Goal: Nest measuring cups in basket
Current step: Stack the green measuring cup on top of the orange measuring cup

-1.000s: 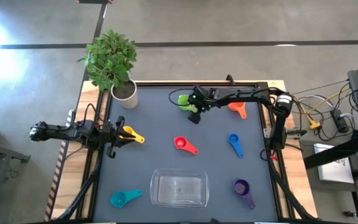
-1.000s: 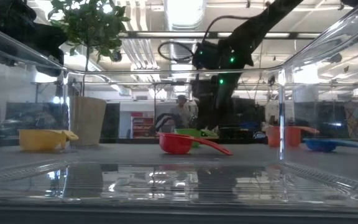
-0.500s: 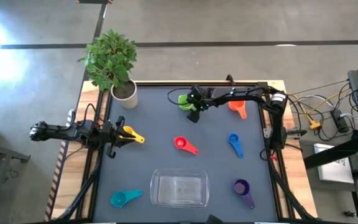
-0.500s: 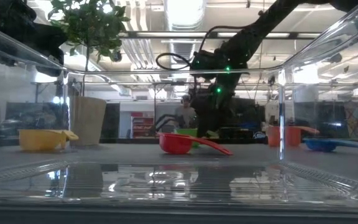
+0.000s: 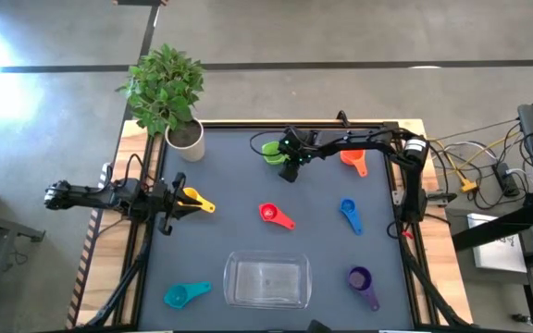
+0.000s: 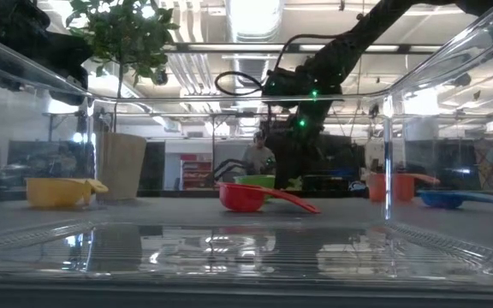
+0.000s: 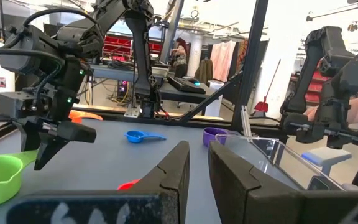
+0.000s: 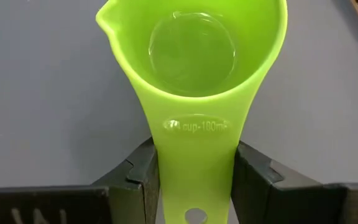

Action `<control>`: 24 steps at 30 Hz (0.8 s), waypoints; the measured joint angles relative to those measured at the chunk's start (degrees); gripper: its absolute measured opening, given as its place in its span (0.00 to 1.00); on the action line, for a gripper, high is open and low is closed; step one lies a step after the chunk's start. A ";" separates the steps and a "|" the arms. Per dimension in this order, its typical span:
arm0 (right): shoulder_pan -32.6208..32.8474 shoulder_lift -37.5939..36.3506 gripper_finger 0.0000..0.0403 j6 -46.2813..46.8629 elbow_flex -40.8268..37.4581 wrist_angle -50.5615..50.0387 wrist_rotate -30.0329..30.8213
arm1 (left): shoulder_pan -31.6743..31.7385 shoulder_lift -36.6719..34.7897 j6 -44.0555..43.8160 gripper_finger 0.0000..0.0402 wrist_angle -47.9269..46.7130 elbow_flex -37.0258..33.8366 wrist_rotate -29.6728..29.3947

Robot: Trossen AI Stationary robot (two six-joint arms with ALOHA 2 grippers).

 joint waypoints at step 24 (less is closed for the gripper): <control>1.06 -54.06 0.33 25.04 -27.65 -20.79 14.04 | 0.00 0.07 0.00 0.10 -0.01 0.00 0.00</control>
